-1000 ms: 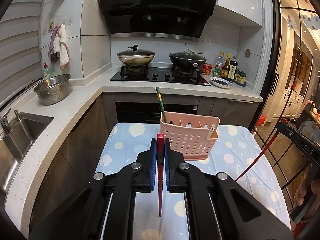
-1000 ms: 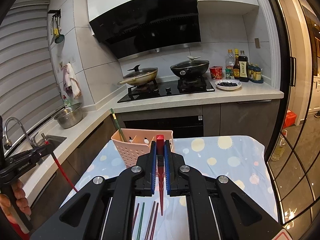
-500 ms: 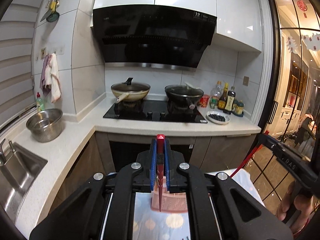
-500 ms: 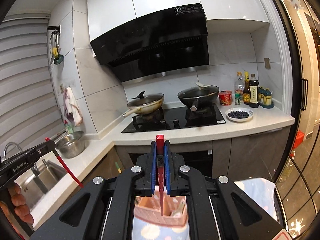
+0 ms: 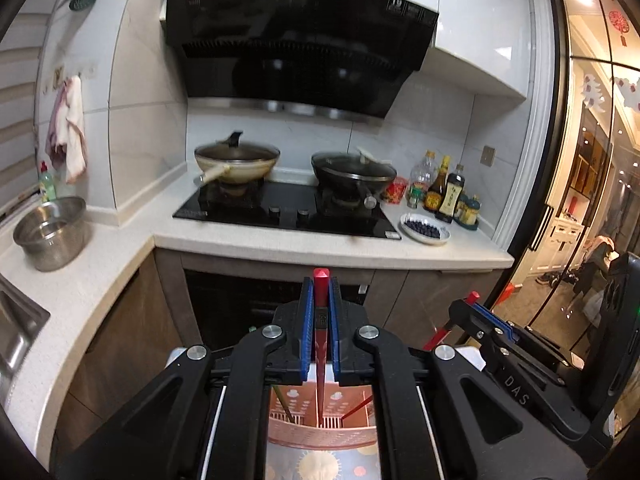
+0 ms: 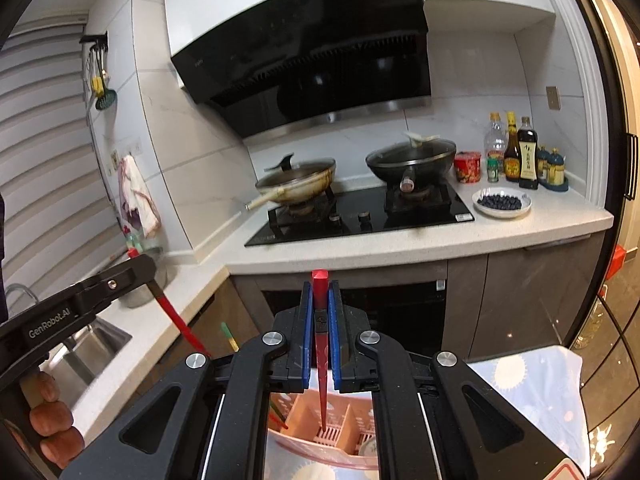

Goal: Organize utensils
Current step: 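Open both grippers to release the red chopsticks into the holder, then move both grippers back over the remaining utensils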

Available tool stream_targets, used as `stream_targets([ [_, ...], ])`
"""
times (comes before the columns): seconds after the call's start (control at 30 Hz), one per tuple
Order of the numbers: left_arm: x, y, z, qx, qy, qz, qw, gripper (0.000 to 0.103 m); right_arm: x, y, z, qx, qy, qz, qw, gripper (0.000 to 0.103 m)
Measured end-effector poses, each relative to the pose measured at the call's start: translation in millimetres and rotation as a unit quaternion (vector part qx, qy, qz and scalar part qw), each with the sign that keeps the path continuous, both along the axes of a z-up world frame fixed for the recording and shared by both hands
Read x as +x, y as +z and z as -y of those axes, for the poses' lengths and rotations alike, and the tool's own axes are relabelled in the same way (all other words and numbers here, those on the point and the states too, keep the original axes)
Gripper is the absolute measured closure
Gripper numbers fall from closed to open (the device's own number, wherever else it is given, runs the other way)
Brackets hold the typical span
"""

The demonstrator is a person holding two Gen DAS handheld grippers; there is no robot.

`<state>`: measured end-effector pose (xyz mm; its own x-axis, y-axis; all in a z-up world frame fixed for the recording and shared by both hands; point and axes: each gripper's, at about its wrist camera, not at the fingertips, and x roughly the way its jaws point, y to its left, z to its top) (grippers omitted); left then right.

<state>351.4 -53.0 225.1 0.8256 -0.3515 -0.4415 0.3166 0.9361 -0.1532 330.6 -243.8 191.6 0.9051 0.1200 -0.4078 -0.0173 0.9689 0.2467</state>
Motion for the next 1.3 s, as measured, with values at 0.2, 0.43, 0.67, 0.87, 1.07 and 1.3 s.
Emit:
stream_targets([
  [0.2,13.2,-36.8,7.1,0.008,-0.004,-0.039,0.9992,0.096,5.7,-36.9,0.6,-0.009,0.0,-0.04,0.999,0.096],
  [0.43,9.1,-51.7,13.9,0.031,0.013,-0.042,0.9985,0.094,0.7,-56.7,-1.8,-0.033,-0.01,-0.05,0.998,0.091],
  [0.67,0.1,-51.7,5.5,0.031,0.031,-0.042,0.9982,0.065,-18.4,-54.4,-0.3,-0.046,-0.021,-0.03,0.998,0.065],
  [0.87,-16.1,-49.9,-1.5,0.045,0.037,-0.034,0.9977,0.065,-40.2,-54.4,-0.2,-0.047,-0.014,-0.032,0.998,0.065],
  [1.07,-44.8,-55.6,-10.6,0.058,0.041,-0.037,0.9968,0.061,-71.0,-64.8,-6.4,-0.049,-0.002,-0.044,0.998,0.066],
  [1.3,-92.2,-85.6,-21.6,0.083,0.046,-0.049,0.9943,0.06,-123.6,-95.4,-17.2,-0.061,0.004,-0.07,0.996,0.065],
])
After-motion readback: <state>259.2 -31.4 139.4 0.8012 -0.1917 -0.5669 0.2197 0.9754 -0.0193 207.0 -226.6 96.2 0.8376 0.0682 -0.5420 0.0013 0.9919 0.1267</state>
